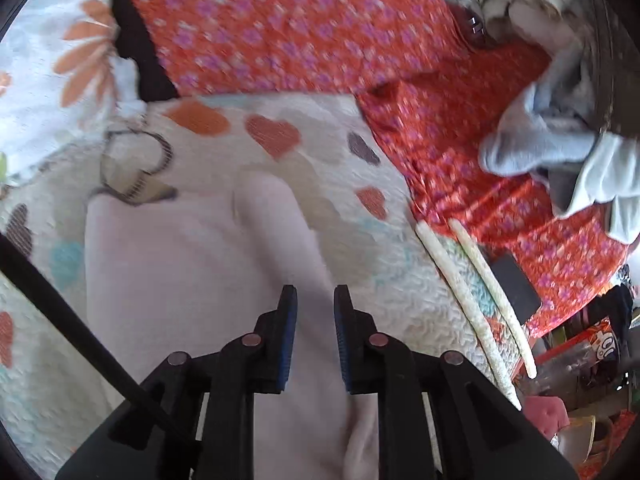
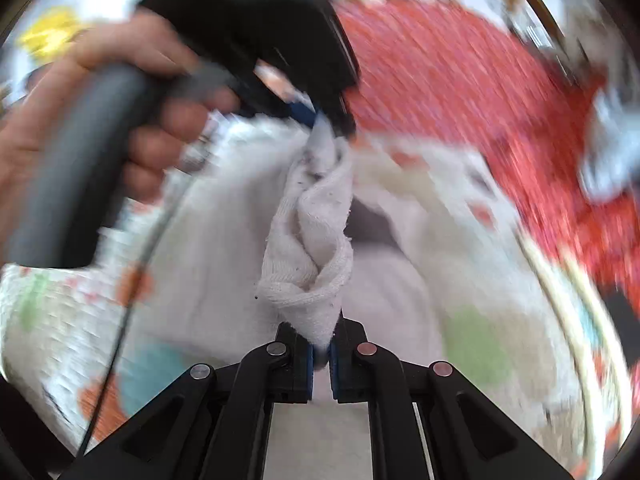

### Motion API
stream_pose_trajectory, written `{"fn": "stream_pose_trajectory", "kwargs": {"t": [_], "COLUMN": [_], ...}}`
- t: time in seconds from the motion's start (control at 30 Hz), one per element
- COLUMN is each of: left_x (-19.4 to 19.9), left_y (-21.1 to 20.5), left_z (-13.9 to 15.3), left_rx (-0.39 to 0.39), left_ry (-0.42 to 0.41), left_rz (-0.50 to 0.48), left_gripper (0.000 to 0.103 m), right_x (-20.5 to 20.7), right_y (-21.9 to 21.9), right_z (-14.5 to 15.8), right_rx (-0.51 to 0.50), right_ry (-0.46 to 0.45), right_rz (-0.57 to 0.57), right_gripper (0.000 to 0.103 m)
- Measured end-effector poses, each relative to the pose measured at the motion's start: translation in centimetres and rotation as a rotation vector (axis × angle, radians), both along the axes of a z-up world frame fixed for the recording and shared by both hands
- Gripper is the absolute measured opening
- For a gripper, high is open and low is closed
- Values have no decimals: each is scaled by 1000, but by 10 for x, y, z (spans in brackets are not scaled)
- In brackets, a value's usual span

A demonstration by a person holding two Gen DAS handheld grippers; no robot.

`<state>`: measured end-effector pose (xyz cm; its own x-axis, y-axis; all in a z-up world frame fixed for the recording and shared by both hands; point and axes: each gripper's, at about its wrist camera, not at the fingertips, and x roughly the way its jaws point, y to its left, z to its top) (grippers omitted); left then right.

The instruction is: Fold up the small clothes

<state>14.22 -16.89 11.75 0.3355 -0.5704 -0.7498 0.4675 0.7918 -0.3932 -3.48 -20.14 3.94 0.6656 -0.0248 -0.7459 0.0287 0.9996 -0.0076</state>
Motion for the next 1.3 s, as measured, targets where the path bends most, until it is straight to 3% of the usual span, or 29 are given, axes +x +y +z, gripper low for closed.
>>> {"fn": "stream_pose_trajectory", "kwargs": {"t": [0.07, 0.1, 0.13, 0.17, 0.23, 0.37, 0.43, 0.57, 0.7, 0.8, 0.93, 1.03, 1.1, 1.13, 1.17, 1.2, 1.23, 1.3], "left_x": [-10, -16, -23, -30, -45, -70, -81, -87, -66, -26, 30, 54, 64, 66, 68, 67, 63, 60], "left_y": [0, 5, 17, 30, 65, 111, 128, 137, 127, 120, 111, 99, 91, 88, 84, 84, 89, 104], "left_z": [0, 2, 6, 9, 10, -8, -23, -51, -65, -67, -70, -70, -74, -77, -81, -79, -74, -66], "left_rx": [18, 25, 30, 33, 64, 142, 139, 110, 69, 39, 39, 82, 120, 131, 149, 159, 134, 62], "left_ry": [-12, -23, -39, -52, -81, -100, -76, -23, 9, 13, 23, 3, 9, 19, 37, 27, 12, 18], "left_rz": [6, 23, 51, 84, 168, 249, 270, 272, 277, 308, 350, 369, 351, 326, 286, 276, 277, 290], "left_gripper": [24, 28, 40, 49, 56, 56, 56, 56, 57, 70, 71, 71, 62, 28, 14, 14, 13, 12], "right_x": [5, 4, 0, -2, -4, 13, 29, 87, 149, 181, 194, 197, 199, 200, 202, 205, 208, 212], "right_y": [-27, -41, -52, -63, -76, -96, -101, -113, -126, -132, -134, -132, -132, -132, -132, -130, -127, -116], "right_z": [-20, -23, -22, -16, -2, 17, 22, 17, -9, -29, -40, -41, -40, -40, -40, -40, -38, -26], "right_rx": [21, 64, 116, 172, 213, 227, 258, 311, 358, 367, 407, 396, 384, 380, 376, 383, 388, 351], "right_ry": [103, 122, 124, 111, 70, 42, 46, 60, 126, 168, 167, 162, 157, 156, 156, 166, 177, 175], "right_rz": [-48, -75, -92, -109, -121, -127, -117, -81, -131, -185, -208, -185, -170, -166, -159, -141, -118, -86], "right_gripper": [10, 17, 27, 30, 35, 36, 36, 56, 57, 57, 57, 57, 57, 54, 47, 20, 10, 8]}}
